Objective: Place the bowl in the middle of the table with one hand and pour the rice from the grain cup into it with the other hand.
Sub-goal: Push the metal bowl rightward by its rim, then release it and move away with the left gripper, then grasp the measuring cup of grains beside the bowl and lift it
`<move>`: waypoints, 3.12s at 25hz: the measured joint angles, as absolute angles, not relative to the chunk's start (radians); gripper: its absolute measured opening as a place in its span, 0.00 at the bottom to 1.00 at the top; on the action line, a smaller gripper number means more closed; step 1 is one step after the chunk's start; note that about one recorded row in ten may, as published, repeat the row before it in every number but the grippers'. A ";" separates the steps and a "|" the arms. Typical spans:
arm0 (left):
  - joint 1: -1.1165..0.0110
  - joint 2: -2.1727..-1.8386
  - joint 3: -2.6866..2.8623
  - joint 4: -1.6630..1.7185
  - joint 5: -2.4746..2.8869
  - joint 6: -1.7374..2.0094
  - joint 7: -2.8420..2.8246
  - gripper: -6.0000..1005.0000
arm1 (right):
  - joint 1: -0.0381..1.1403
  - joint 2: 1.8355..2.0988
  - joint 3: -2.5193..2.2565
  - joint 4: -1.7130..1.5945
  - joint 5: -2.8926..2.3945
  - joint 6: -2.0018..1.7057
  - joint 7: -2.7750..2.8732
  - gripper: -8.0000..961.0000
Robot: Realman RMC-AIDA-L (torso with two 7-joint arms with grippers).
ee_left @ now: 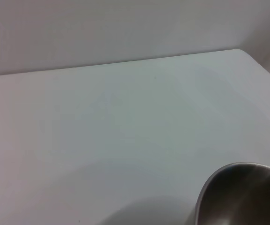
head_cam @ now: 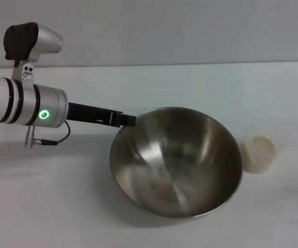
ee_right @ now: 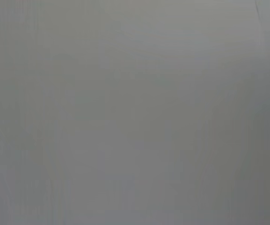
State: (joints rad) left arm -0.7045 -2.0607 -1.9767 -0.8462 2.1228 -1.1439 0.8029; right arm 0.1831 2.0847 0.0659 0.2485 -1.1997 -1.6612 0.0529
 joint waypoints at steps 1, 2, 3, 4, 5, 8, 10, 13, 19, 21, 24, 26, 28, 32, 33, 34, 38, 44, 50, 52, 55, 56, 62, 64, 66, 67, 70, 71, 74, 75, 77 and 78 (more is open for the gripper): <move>-0.705 -2.061 -1.976 -0.847 2.123 -1.143 0.803 0.11 | 0.183 2.085 0.066 0.248 -1.200 -1.661 0.053 0.86; -0.705 -2.061 -1.974 -0.851 2.123 -1.142 0.808 0.14 | 0.183 2.085 0.066 0.248 -1.200 -1.661 0.053 0.86; -0.705 -2.061 -1.974 -0.851 2.123 -1.142 0.808 0.16 | 0.183 2.085 0.066 0.248 -1.200 -1.661 0.053 0.86; -0.702 -2.062 -1.974 -0.860 2.122 -1.143 0.814 0.19 | 0.183 2.085 0.066 0.249 -1.200 -1.661 0.052 0.86; -0.698 -2.064 -1.974 -0.872 2.119 -1.145 0.821 0.20 | 0.183 2.085 0.066 0.249 -1.200 -1.661 0.051 0.86; -0.672 -2.066 -1.961 -0.919 2.074 -1.157 0.844 0.26 | 0.183 2.085 0.066 0.249 -1.199 -1.661 0.050 0.86; -0.663 -2.063 -1.957 -0.935 2.034 -1.172 0.856 0.30 | 0.184 2.085 0.066 0.249 -1.199 -1.661 0.051 0.86; -0.651 -2.061 -1.959 -0.974 2.010 -1.194 0.874 0.36 | 0.184 2.085 0.066 0.248 -1.199 -1.661 0.051 0.86; -0.489 -2.070 -1.845 -1.223 1.982 -0.983 1.068 0.53 | 0.185 2.084 0.066 0.248 -1.200 -1.661 0.051 0.86; -0.417 -2.068 -1.772 -1.288 1.973 -0.790 1.133 0.61 | 0.183 2.083 0.066 0.248 -1.199 -1.661 0.051 0.86; -0.300 -2.069 -1.603 -1.349 1.971 -0.346 1.264 0.72 | 0.179 2.083 0.066 0.247 -1.199 -1.661 0.050 0.86; -0.285 -2.068 -1.568 -1.351 1.971 -0.273 1.276 0.79 | 0.176 2.084 0.066 0.247 -1.199 -1.663 0.050 0.86; -0.224 -2.066 -1.398 -1.328 1.979 0.175 1.290 0.86 | 0.173 2.084 0.065 0.247 -1.199 -1.668 0.049 0.86; -0.200 -2.066 -1.203 -1.186 2.077 0.709 1.128 0.86 | 0.167 2.085 0.036 0.245 -1.199 -1.675 0.048 0.86; -0.200 -2.066 -1.174 -1.128 2.122 0.814 1.063 0.86 | 0.166 2.086 0.026 0.244 -1.200 -1.676 0.048 0.86; -0.203 -2.067 -1.144 -1.060 2.185 0.937 0.962 0.86 | 0.165 2.086 0.012 0.243 -1.200 -1.677 0.048 0.86; -0.211 -2.064 -1.124 -0.796 2.385 1.238 0.454 0.86 | 0.163 2.086 -0.033 0.240 -1.200 -1.679 0.047 0.86; -0.298 -2.066 -1.226 -0.395 2.503 1.368 -0.092 0.86 | 0.160 2.086 -0.123 0.236 -1.200 -1.645 0.011 0.86; -0.288 -2.069 -1.222 -0.344 2.506 1.379 -0.081 0.86 | 0.165 2.088 -0.178 0.242 -1.200 -1.583 -0.004 0.86; -0.279 -2.069 -1.222 -0.339 2.507 1.379 -0.062 0.86 | 0.186 2.088 -0.181 0.244 -1.200 -1.515 -0.004 0.86; -0.274 -2.069 -1.221 -0.337 2.508 1.378 -0.053 0.86 | 0.199 2.088 -0.181 0.244 -1.200 -1.486 -0.004 0.86; -0.272 -2.069 -1.220 -0.335 2.508 1.378 -0.049 0.86 | 0.205 2.088 -0.181 0.245 -1.200 -1.474 -0.004 0.86; -0.268 -2.070 -1.207 -0.326 2.509 1.371 -0.029 0.86 | 0.247 2.088 -0.184 0.248 -1.200 -1.409 -0.004 0.86; -0.268 -2.070 -1.207 -0.326 2.509 1.370 -0.027 0.86 | 0.251 2.088 -0.185 0.248 -1.200 -1.403 -0.004 0.86; -0.268 -2.071 -1.207 -0.326 2.509 1.369 -0.024 0.86 | 0.260 2.087 -0.185 0.247 -1.200 -1.386 -0.004 0.86; -0.268 -2.071 -1.205 -0.325 2.510 1.369 -0.022 0.86 | 0.270 2.087 -0.189 0.246 -1.200 -1.363 -0.004 0.86; -0.271 -2.071 -1.199 -0.323 2.510 1.369 -0.020 0.86 | 0.279 2.086 -0.199 0.245 -1.200 -1.350 -0.004 0.86; -0.273 -2.071 -1.196 -0.322 2.510 1.369 -0.019 0.86 | 0.282 2.087 -0.207 0.245 -1.200 -1.347 -0.004 0.86; -0.276 -2.071 -1.194 -0.320 2.509 1.367 -0.017 0.86 | 0.291 2.087 -0.231 0.245 -1.200 -1.344 -0.004 0.86; -0.277 -2.071 -1.194 -0.320 2.509 1.367 -0.016 0.86 | 0.292 2.087 -0.235 0.245 -1.200 -1.343 -0.004 0.86; -0.278 -2.071 -1.194 -0.319 2.508 1.367 -0.015 0.86 | 0.293 2.087 -0.237 0.247 -1.200 -1.342 -0.004 0.86; -0.278 -2.071 -1.194 -0.319 2.508 1.367 -0.015 0.86 | 0.293 2.087 -0.237 0.247 -1.200 -1.342 -0.004 0.86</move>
